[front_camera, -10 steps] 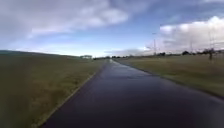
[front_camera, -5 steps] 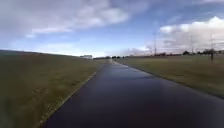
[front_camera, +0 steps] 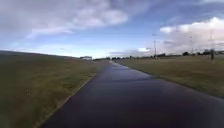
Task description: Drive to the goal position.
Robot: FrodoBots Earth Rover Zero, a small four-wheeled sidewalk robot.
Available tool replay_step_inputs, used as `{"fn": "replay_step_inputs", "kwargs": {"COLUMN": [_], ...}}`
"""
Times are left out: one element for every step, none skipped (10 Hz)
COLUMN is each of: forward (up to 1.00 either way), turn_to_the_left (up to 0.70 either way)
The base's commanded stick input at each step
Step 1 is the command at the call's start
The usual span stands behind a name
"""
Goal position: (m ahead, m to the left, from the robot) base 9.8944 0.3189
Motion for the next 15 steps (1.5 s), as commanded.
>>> {"fn": "replay_step_inputs", "kwargs": {"forward": [1.0, 1.0, 1.0, 1.0, 1.0, 1.0, 1.0, 1.0, 1.0, 1.0, 1.0, 1.0, 1.0, 1.0, 1.0], "turn_to_the_left": [-0.25, -0.23, -0.01, 0.0, 0.0, 0.0, 0.0, 0.0, 0.0, 0.0, 0.0, 0.0, 0.0, 0.0, 0.0]}}
